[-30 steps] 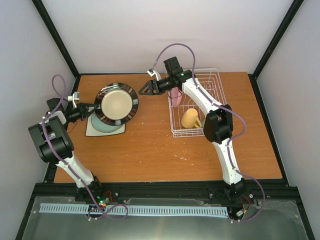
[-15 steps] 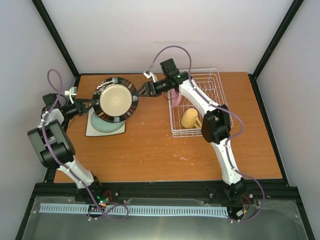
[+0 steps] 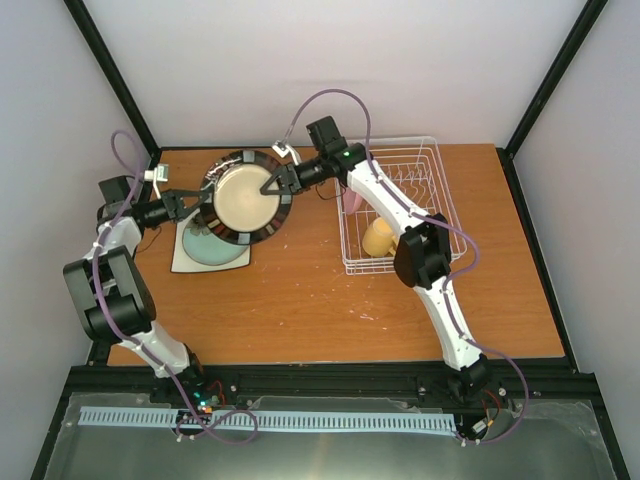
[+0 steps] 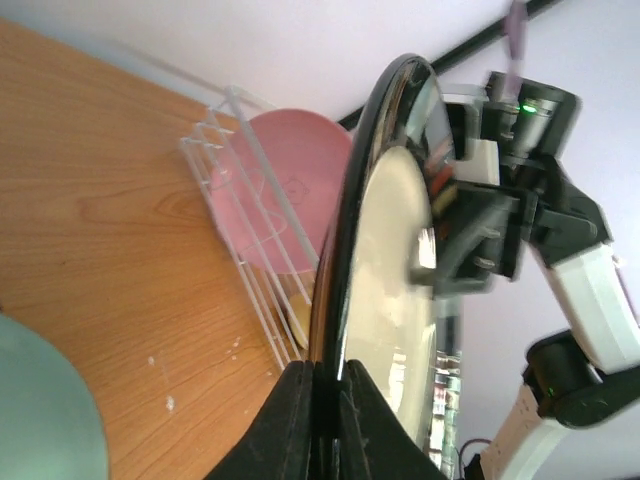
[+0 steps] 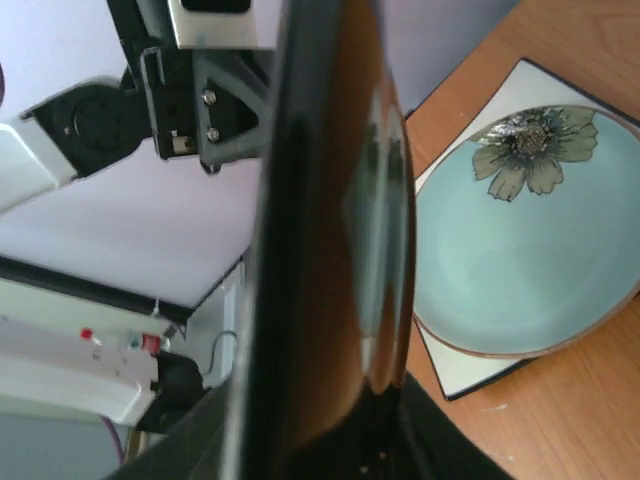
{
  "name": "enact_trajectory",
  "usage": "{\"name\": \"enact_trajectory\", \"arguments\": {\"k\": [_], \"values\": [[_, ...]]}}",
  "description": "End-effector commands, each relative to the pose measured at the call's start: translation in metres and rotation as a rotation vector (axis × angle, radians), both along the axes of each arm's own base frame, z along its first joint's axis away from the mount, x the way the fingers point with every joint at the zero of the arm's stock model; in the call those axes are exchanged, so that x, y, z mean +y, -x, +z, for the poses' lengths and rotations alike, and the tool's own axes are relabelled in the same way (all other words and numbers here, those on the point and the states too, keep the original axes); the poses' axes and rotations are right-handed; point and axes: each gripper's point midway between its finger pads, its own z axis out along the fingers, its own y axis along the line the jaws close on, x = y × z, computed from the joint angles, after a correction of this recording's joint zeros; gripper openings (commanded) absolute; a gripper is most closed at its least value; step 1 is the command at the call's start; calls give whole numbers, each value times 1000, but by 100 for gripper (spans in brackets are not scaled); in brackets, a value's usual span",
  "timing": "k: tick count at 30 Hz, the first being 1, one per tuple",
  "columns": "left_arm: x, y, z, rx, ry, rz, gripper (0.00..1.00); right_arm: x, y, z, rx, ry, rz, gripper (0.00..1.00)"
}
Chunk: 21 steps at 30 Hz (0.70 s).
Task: Load the mixed dishes into the dish rack
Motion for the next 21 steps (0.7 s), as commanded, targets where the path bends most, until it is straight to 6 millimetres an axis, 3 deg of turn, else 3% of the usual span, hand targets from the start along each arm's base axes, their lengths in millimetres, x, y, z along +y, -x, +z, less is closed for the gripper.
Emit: {"name": "enact_trajectory", "arguments": {"k": [1, 2, 6, 8, 9, 11, 12, 13, 14, 15, 21], "values": [[-17, 27, 58, -155, 83, -177, 1, 13, 15, 8, 13, -52, 72, 10], [-17, 27, 58, -155, 82, -176, 1, 13, 15, 8, 12, -53, 72, 4], [-15, 23, 55, -147, 78, -159, 1, 12, 13, 14, -12, -46, 54, 3], [-13, 16, 50, -132, 62, -127, 6, 10, 11, 15, -31, -29, 33, 3], [-11, 12, 47, -113, 55, -108, 15, 9, 10, 15, -43, -14, 17, 3], [-8, 6, 41, -90, 35, -81, 22, 6, 5, 17, -68, 5, -15, 3], [-5, -2, 38, -81, 3, -53, 33, 5, 3, 19, -82, 15, -32, 3], [-1, -7, 34, -67, -22, -29, 49, 3, 1, 21, -95, 21, -46, 3], [0, -10, 32, -61, -35, -18, 83, 2, -1, 23, -104, 26, -59, 3], [3, -13, 32, -62, -45, -9, 97, 0, -3, 24, -112, 33, -69, 3], [33, -45, 42, -61, -174, 138, 100, -12, -13, 36, -160, 60, -137, 3]]}}
